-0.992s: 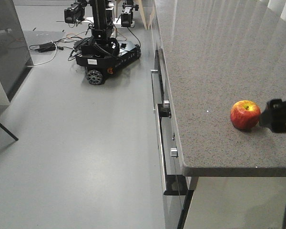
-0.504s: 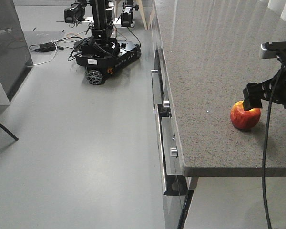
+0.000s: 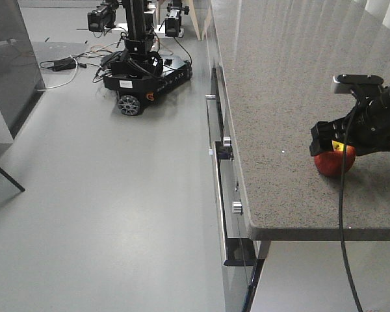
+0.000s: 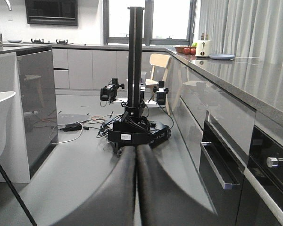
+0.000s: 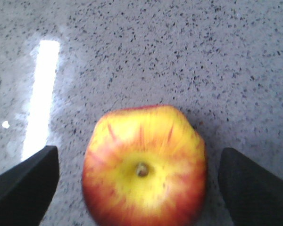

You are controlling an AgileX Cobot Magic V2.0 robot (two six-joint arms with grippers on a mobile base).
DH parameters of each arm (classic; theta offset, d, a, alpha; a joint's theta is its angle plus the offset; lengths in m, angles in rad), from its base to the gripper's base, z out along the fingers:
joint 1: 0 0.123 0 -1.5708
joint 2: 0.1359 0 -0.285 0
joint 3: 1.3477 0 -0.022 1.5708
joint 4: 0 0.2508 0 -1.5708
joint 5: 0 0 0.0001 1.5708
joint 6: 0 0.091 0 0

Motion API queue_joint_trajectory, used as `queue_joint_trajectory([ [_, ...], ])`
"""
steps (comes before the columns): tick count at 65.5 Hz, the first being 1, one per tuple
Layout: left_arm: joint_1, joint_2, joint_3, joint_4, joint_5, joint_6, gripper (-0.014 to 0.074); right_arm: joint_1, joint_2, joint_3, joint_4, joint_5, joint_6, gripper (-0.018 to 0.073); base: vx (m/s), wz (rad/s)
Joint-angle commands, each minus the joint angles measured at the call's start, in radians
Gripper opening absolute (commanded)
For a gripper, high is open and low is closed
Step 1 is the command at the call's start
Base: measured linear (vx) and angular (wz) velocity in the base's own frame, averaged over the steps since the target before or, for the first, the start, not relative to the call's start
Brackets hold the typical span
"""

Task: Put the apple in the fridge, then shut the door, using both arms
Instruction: 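Close the right gripper around the apple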

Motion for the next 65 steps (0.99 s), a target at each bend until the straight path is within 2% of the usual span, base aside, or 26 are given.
queue_joint_trajectory([
  [1,0.003,-0.016,0.030,-0.001,-0.074,-0.007,-0.0006,-0.005,-0.028,-0.032,0.013,-0.075,-0.013,0.0631,0.00,0.00],
  [15,0.003,-0.016,0.030,-0.001,-0.074,-0.007,-0.0006,-0.005,-0.010,-0.032,0.008,-0.052,-0.013,0.0550,0.00,0.00],
  [29,0.003,-0.016,0.030,-0.001,-0.074,-0.007,-0.0006,-0.005,-0.011,-0.032,0.008,-0.002,-0.013,0.0336,0.00,0.00],
  [45,0.003,-0.016,0.030,-0.001,-0.074,-0.007,-0.0006,-0.005,-0.011,-0.032,0.014,0.015,-0.012,0.0155,0.00,0.00],
  [53,0.003,-0.016,0.030,-0.001,-0.074,-0.007,-0.0006,-0.005,-0.017,-0.032,0.046,0.060,-0.008,0.0100,0.00,0.00],
  [65,0.003,-0.016,0.030,-0.001,-0.074,-0.007,-0.0006,-0.005,-0.071,-0.029,0.159,0.149,-0.013,0.0068,0.00,0.00],
])
